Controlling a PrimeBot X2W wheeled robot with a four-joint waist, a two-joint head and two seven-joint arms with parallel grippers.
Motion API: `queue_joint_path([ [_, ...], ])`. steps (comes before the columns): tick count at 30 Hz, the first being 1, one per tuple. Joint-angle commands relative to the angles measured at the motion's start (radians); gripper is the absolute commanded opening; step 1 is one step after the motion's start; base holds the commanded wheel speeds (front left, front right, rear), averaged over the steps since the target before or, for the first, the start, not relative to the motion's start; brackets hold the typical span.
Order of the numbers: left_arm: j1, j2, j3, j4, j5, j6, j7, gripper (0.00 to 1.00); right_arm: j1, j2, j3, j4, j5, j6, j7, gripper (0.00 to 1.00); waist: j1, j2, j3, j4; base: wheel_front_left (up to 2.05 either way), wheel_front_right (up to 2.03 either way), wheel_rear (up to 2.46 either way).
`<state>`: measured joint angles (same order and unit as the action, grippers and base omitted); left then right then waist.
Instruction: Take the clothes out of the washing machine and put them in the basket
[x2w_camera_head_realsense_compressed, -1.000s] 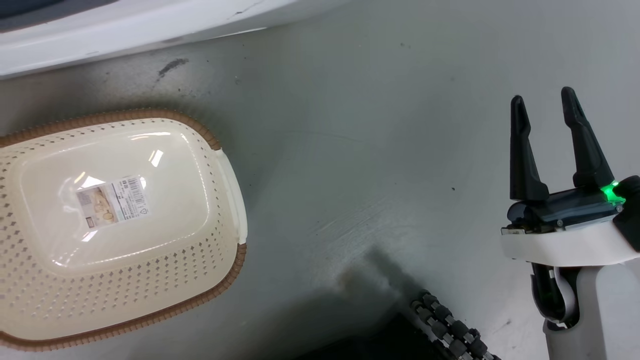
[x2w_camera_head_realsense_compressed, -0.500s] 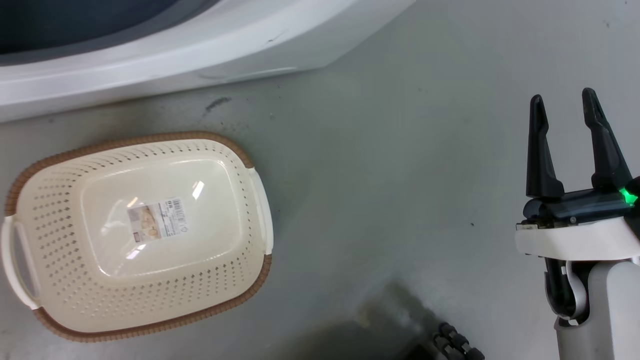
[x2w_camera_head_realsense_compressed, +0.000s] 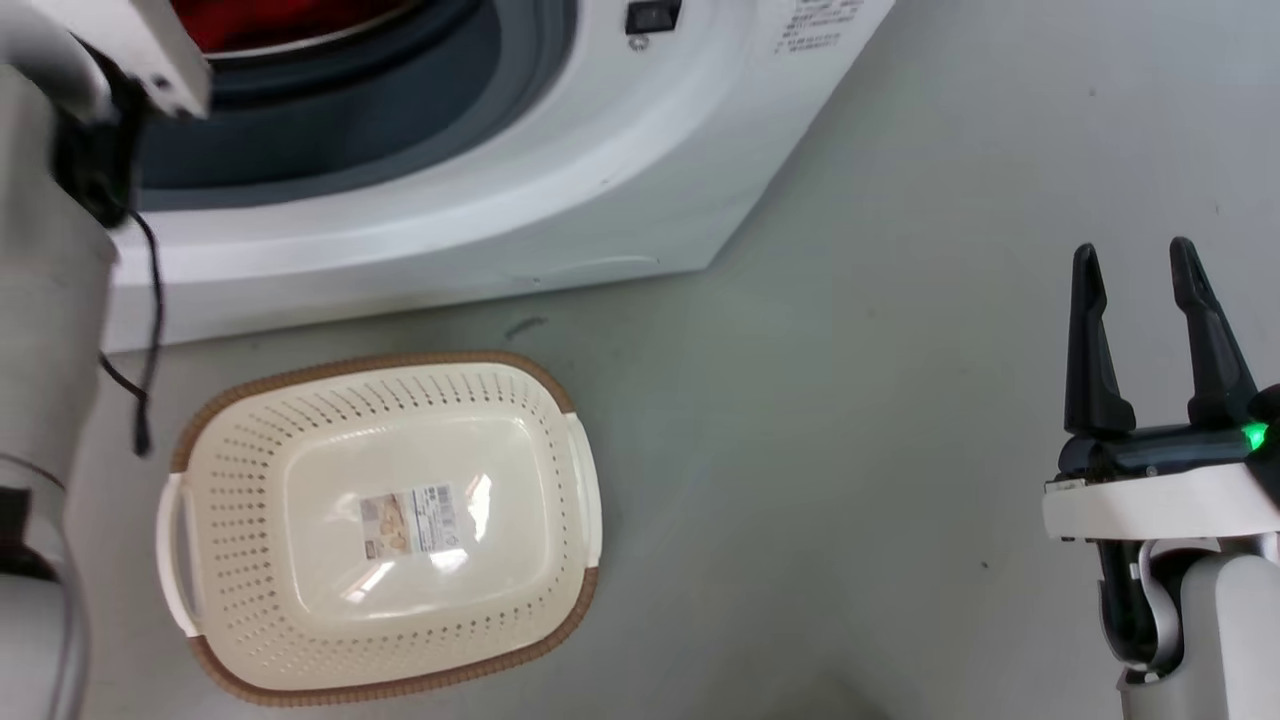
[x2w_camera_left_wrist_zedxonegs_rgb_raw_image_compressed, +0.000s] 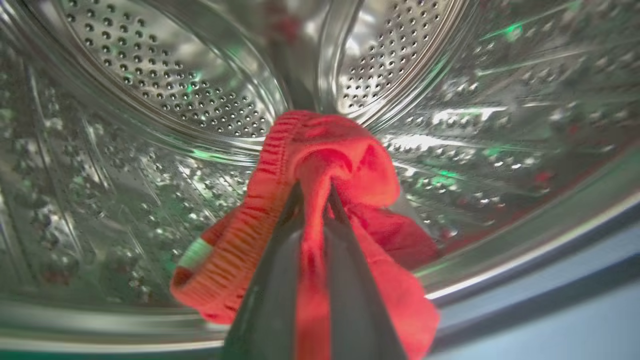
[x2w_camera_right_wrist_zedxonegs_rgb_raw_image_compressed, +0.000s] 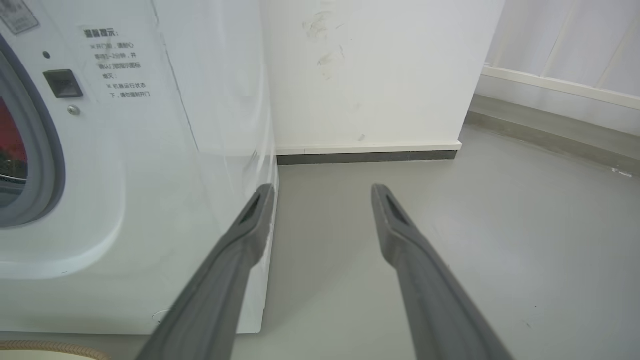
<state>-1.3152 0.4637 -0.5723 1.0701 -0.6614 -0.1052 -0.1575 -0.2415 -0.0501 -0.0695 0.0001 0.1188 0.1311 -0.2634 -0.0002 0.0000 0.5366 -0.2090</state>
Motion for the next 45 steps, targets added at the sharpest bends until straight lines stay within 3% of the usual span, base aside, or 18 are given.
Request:
queue_joint_path([
  [1,0.035,-0.011,0.004,0.005,-0.006,-0.004,-0.037,0.0,0.022,0.0,-0.004,0.009,0.002,-0.001,-0.002,1.0,0.0002,0.0,-0.072,0.034,0.0,0.0,0.0],
  [9,0.202,-0.065,-0.003,-0.048,-0.009,-0.019,-0.108,0.0,0.06,0.0,-0.026,0.037,-0.031,-0.001,-0.002,1.0,0.0002,0.0,-0.199,0.084,0.0,0.0,0.0],
  [27,0.718,-0.077,0.084,-0.53,0.055,0.017,-0.105,0.0,0.148,0.0,-0.05,0.045,-0.076,-0.001,-0.002,1.0,0.0002,0.0,-0.357,0.192,0.0,0.0,0.0],
  [38,0.928,-0.041,0.036,-0.707,0.007,0.063,0.062,0.0,0.143,0.0,-0.045,0.036,-0.088,-0.001,-0.002,1.0,0.0002,0.0,-0.32,0.215,0.0,0.0,0.0],
  [45,0.978,-0.032,-0.002,-0.687,-0.029,0.063,0.182,0.0,0.116,0.0,-0.042,0.032,-0.101,-0.001,-0.002,1.0,0.0002,0.0,-0.241,0.212,0.0,0.0,0.0],
])
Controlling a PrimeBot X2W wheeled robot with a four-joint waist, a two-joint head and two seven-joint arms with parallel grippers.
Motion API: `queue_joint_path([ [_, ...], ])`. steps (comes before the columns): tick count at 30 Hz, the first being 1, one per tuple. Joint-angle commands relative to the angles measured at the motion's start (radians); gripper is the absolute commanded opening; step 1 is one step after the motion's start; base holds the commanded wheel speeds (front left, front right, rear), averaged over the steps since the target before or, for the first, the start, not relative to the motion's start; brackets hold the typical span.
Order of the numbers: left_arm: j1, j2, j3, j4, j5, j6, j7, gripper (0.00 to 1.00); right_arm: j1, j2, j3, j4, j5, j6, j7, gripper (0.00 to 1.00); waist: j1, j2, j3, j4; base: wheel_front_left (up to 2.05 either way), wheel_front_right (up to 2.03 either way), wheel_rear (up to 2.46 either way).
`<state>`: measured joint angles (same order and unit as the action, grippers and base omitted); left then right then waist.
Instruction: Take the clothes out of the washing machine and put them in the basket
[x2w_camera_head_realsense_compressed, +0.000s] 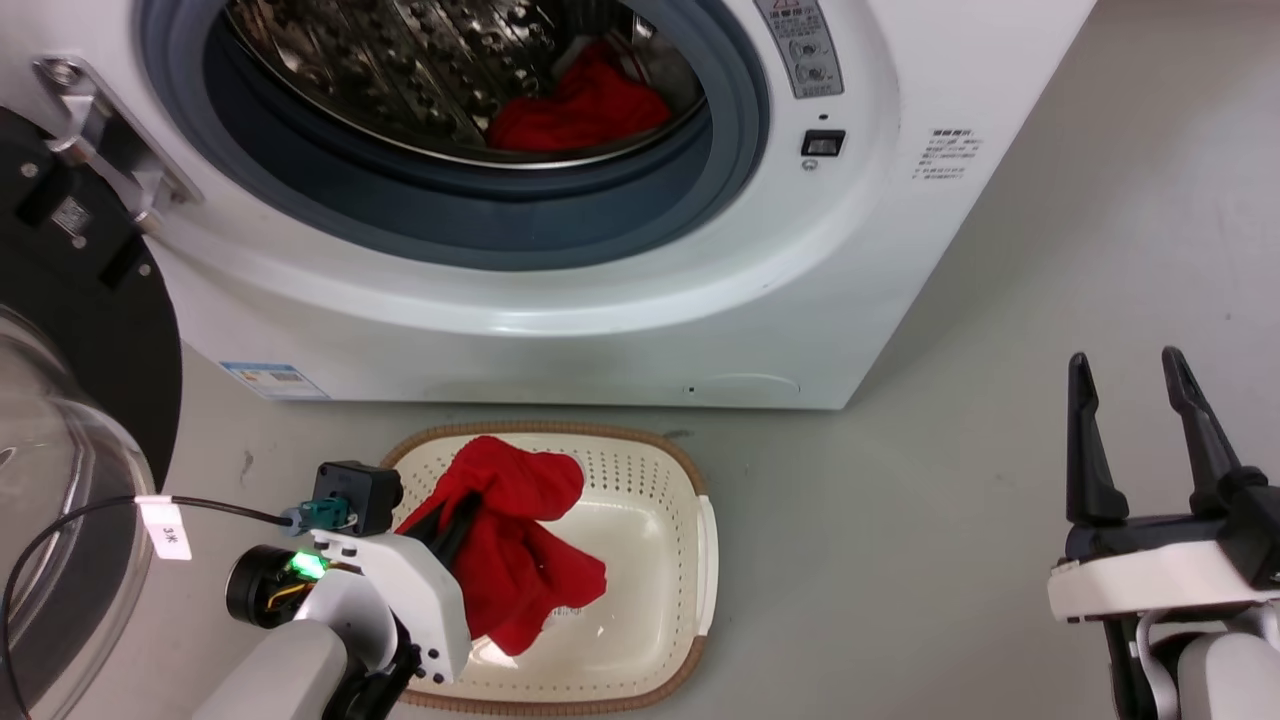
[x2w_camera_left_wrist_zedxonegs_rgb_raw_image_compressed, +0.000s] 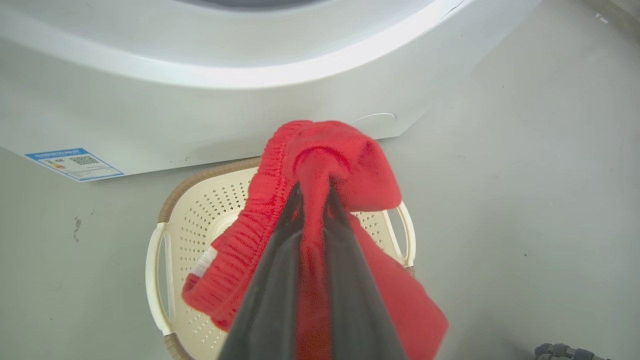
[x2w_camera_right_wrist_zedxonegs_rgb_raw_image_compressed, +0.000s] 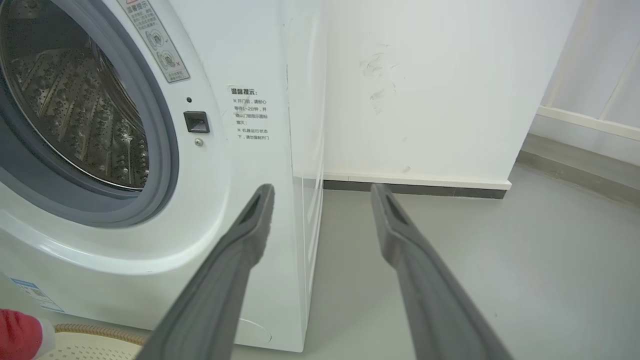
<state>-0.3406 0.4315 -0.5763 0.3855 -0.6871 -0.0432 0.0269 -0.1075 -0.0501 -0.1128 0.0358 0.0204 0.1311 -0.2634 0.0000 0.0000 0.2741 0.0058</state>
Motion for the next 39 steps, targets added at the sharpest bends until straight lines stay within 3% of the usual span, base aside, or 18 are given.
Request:
queue_joint_path([
  [1,-0.002,-0.003,-0.003,0.009,-0.005,-0.001,0.008,0.0,-0.027,0.0,0.002,-0.007,-0.003,-0.001,-0.002,1.0,0.0,0.0,0.038,-0.004,0.0,0.0,0.0],
  [10,-0.114,-0.033,-0.019,0.201,0.025,-0.028,-0.03,0.0,-0.086,0.0,0.0,-0.051,-0.048,-0.001,-0.002,1.0,0.0,0.0,0.23,-0.033,0.0,0.0,0.0],
  [23,-0.391,-0.13,-0.025,0.575,0.05,-0.068,-0.185,0.0,-0.168,0.0,-0.046,-0.172,-0.03,-0.001,-0.002,1.0,0.0,0.0,0.511,-0.073,0.0,0.0,0.0],
  [31,-0.51,-0.174,-0.041,0.756,0.056,-0.08,-0.251,0.0,-0.182,0.0,-0.063,-0.225,-0.014,-0.001,-0.002,1.0,0.0,0.0,0.608,-0.089,0.0,0.0,0.0],
  [39,-0.546,-0.199,-0.033,0.855,0.027,-0.085,-0.272,0.0,-0.178,0.0,-0.076,-0.237,0.0,-0.001,-0.002,1.0,0.0,0.0,0.634,-0.098,0.0,0.0,0.0],
])
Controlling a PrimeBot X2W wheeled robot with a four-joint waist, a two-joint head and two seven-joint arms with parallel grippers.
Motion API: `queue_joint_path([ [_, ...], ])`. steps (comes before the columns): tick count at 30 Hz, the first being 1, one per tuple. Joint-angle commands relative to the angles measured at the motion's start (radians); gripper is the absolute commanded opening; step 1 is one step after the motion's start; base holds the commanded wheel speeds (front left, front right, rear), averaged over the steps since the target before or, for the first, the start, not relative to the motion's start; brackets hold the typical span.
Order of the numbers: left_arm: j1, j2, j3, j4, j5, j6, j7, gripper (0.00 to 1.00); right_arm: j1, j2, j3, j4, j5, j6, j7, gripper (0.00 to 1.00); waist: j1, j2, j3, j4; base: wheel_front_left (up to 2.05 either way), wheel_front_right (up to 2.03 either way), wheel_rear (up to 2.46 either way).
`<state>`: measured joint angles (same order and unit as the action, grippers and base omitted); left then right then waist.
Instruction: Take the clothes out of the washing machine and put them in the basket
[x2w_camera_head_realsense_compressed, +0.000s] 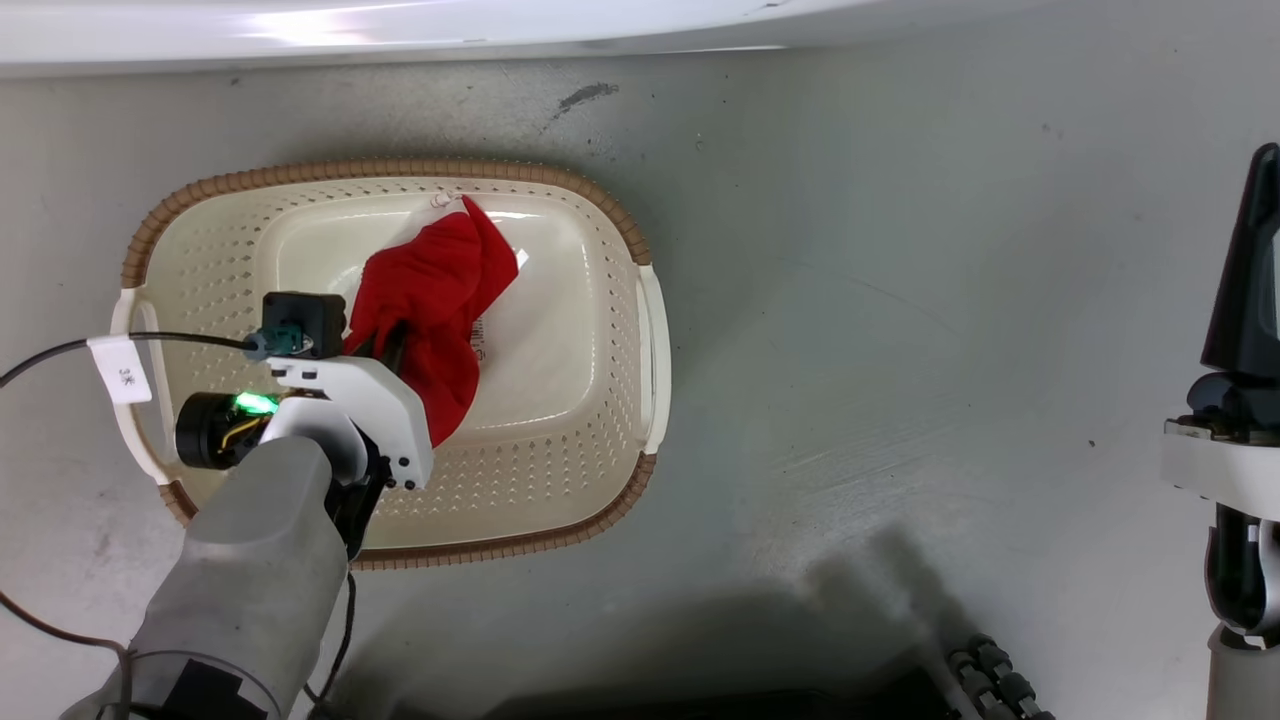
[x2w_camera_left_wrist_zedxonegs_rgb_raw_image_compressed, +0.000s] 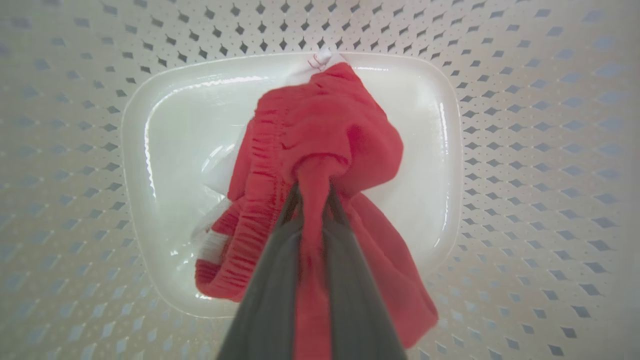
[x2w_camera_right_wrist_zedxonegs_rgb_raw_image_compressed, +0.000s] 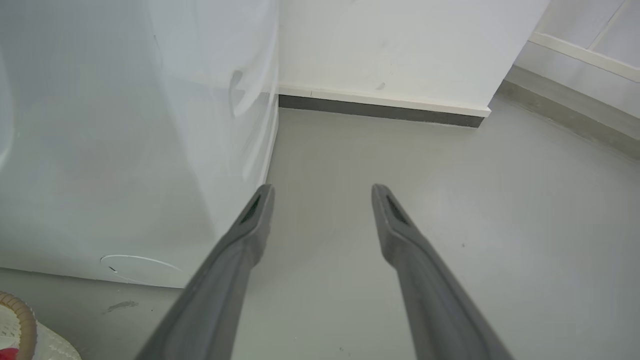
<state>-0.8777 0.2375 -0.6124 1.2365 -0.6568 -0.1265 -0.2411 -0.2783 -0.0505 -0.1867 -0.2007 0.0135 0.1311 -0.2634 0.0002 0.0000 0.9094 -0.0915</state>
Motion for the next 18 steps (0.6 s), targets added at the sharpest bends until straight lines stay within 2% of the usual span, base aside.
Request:
queue_joint_path([
  [1,-0.01,-0.005,0.006,0.01,-0.009,-0.002,-0.006,0.42,-0.007,0.001,-0.004,0.002,0.01,-0.001,-0.002,1.0,-0.0002,0.0,-0.003,0.0,0.0,0.0,0.0],
  [2,-0.011,-0.005,0.006,0.015,-0.011,-0.002,-0.007,1.0,-0.005,0.001,-0.005,0.003,0.011,-0.001,-0.002,1.0,-0.0002,0.0,-0.006,0.001,0.0,0.0,0.0],
  [8,0.024,-0.009,0.009,0.029,-0.024,-0.004,-0.018,1.0,-0.002,0.001,0.009,0.026,0.009,-0.001,-0.002,1.0,-0.0002,0.0,-0.072,0.007,0.0,0.0,0.0],
  [11,0.065,-0.014,0.022,0.031,-0.043,-0.004,-0.022,1.0,-0.007,0.0,0.013,0.044,0.02,-0.001,-0.002,1.0,-0.0002,0.0,-0.138,0.008,0.0,0.0,0.0],
  [18,0.169,0.038,0.064,-0.113,-0.026,-0.004,-0.024,1.0,0.018,0.001,0.024,0.095,0.033,-0.001,-0.002,1.0,-0.0002,0.0,-0.3,0.011,0.0,0.0,0.0],
])
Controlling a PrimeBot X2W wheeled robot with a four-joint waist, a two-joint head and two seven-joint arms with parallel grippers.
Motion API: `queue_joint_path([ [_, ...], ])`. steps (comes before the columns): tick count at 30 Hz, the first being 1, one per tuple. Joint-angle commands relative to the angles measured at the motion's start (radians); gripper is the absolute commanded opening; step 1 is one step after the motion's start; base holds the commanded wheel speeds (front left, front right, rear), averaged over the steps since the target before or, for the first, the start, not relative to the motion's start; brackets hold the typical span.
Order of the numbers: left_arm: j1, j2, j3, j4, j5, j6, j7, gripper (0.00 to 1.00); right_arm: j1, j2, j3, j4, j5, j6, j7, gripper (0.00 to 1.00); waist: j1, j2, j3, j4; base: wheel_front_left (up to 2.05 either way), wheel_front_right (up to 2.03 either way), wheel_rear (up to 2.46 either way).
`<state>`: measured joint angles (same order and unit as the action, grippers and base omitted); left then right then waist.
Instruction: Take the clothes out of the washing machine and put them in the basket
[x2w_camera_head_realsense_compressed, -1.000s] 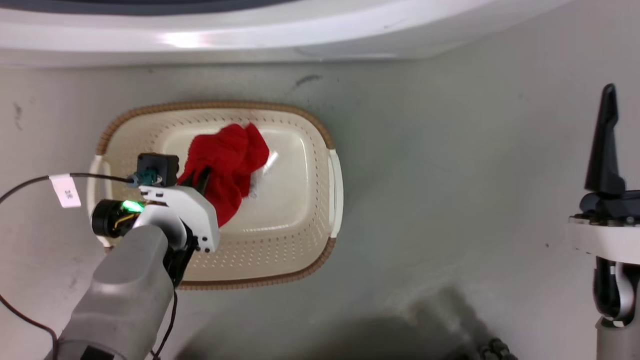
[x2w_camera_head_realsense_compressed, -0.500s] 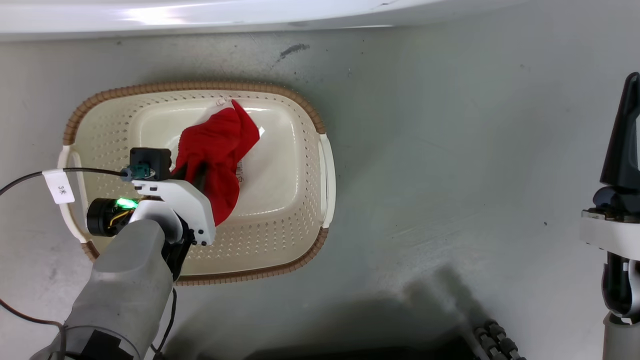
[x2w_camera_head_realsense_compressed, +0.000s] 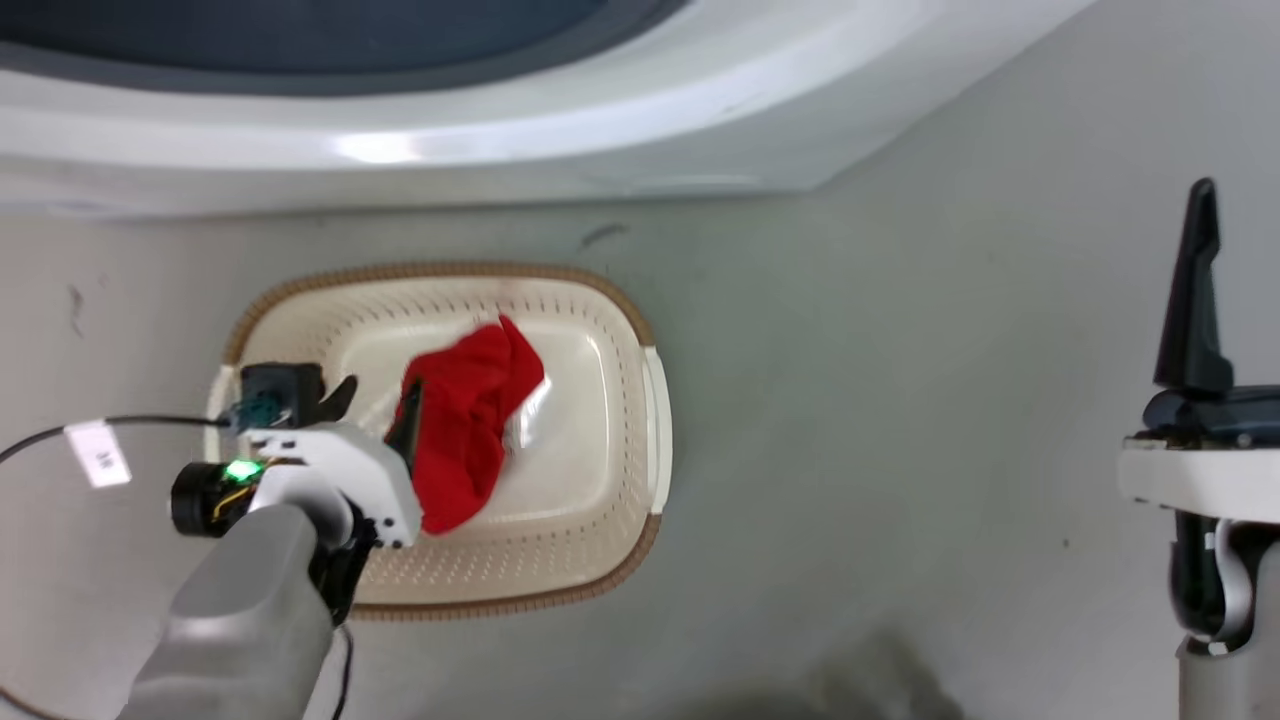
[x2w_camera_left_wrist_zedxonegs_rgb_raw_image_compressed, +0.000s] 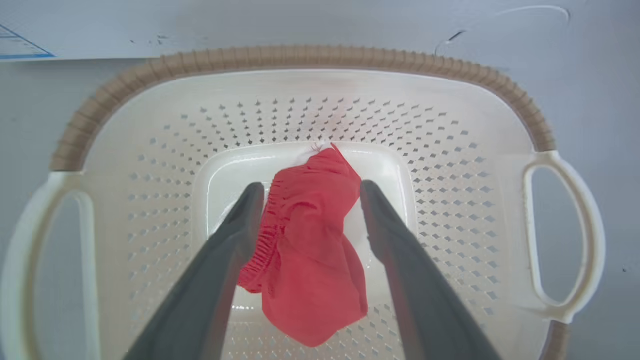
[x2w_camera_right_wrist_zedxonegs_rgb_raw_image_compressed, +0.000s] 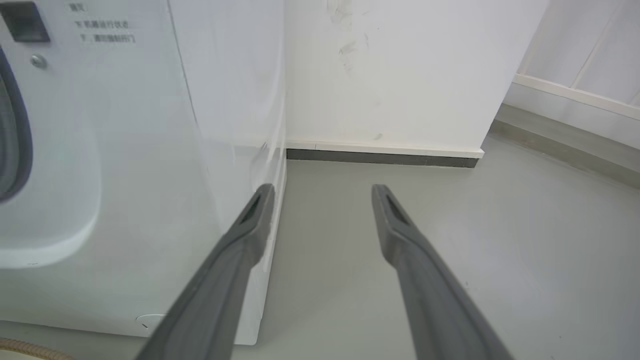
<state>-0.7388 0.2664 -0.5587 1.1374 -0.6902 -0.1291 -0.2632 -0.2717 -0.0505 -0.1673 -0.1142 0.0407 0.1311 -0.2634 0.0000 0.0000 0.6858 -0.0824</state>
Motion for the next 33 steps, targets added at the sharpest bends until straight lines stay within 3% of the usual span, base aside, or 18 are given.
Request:
queue_joint_path([
  [1,0.046,0.018,0.021,-0.044,0.017,-0.002,-0.002,1.0,0.014,0.0,0.007,0.011,0.009,-0.001,-0.002,1.0,0.0,0.0,-0.094,0.001,0.0,0.0,0.0],
  [7,0.173,0.049,0.098,-0.215,0.096,0.002,-0.002,1.0,0.045,0.0,0.004,0.027,0.012,-0.001,-0.002,1.0,0.0,0.0,-0.2,0.008,0.0,0.0,0.0],
  [16,0.343,0.008,0.237,-0.449,0.198,0.018,-0.002,1.0,0.097,0.0,-0.005,0.049,0.007,-0.001,-0.002,1.0,0.0,0.0,-0.308,0.028,0.0,0.0,0.0],
  [26,0.444,-0.019,0.367,-0.668,0.293,0.01,-0.002,1.0,0.111,0.0,0.017,0.071,0.061,-0.001,-0.002,1.0,0.0,0.0,-0.347,0.007,0.0,0.0,0.0],
  [33,0.401,0.03,0.367,-0.742,0.309,0.001,-0.002,1.0,0.106,0.0,0.049,0.07,0.078,-0.001,-0.002,1.0,0.0,0.0,-0.326,-0.06,0.0,0.0,0.0],
])
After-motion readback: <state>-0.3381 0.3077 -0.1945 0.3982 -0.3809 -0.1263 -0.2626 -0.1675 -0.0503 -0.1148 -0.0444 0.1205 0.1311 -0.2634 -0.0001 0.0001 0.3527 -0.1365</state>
